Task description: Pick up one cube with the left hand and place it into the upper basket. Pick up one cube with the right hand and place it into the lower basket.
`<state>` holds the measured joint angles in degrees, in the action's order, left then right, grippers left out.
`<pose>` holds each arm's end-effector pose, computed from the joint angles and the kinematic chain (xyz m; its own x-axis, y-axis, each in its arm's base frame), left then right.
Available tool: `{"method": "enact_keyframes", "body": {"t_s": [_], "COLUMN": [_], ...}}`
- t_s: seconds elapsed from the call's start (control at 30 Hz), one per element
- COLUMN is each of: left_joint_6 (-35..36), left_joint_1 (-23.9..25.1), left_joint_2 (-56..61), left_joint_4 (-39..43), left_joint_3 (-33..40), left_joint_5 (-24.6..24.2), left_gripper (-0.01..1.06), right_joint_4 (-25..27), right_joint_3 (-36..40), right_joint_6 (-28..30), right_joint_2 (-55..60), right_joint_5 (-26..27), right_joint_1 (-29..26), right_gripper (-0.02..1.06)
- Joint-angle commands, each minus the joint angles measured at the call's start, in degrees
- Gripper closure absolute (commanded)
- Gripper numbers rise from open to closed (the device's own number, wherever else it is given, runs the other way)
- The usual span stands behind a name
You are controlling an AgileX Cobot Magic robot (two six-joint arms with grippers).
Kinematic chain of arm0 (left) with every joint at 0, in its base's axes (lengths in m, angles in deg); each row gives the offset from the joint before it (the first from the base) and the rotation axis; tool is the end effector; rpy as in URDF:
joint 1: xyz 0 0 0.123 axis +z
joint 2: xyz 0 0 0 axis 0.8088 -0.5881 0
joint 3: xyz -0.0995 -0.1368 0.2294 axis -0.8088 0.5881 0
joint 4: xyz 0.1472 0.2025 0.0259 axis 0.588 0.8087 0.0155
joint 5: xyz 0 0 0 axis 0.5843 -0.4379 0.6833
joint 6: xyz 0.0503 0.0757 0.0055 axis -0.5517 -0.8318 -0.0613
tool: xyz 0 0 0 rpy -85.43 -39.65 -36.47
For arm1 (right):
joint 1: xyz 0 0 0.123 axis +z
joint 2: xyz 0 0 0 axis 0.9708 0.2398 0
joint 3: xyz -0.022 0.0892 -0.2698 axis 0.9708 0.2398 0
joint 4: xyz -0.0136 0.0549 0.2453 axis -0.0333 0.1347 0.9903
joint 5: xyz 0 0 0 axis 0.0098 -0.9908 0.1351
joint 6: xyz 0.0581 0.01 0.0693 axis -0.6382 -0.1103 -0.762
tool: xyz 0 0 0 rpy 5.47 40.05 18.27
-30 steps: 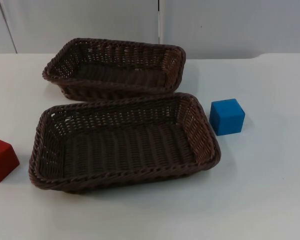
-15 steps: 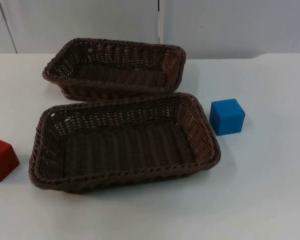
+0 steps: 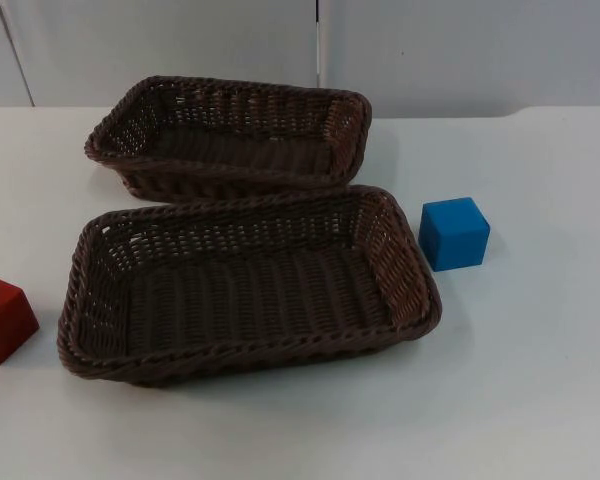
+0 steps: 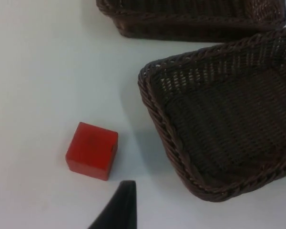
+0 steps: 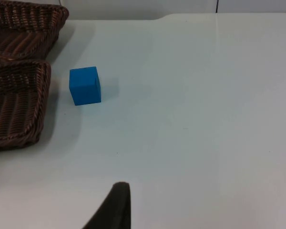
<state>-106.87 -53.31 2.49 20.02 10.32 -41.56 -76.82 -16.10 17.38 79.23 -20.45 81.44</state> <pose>0.1378 -0.0203 0.2765 -0.6715 0.0219 -0.7407 0.1869 0.9723 -0.1407 -0.0080 -0.0008 0.2826 -0.4564 -0.0226 -0.8895 -0.0836 0.9963 0.0176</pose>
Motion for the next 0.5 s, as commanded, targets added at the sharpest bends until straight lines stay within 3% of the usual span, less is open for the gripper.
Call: {"method": "enact_keyframes", "body": {"t_s": [0.0, 0.17, 0.47], "left_joint_6": [-0.4, -0.4, -0.4], "left_joint_1": [0.1, 0.0, 0.0], "left_joint_2": [-3.2, -8.2, -16.7], "left_joint_4": [-1.0, -0.8, -0.8], "left_joint_3": [-0.2, -0.4, -3.9], "left_joint_5": [2.9, 6.5, 8.4], "left_gripper": [0.00, 0.00, 0.00], "right_joint_4": [0.0, 0.0, 0.0], "right_joint_3": [0.5, 0.5, 0.5], "right_joint_6": [0.6, 0.6, 0.7], "right_joint_2": [-0.2, -0.2, -0.2], "right_joint_5": [0.3, 0.3, 0.3], "right_joint_1": [-0.2, -0.2, -0.2], "right_gripper": [-0.01, -0.01, -0.01]}}
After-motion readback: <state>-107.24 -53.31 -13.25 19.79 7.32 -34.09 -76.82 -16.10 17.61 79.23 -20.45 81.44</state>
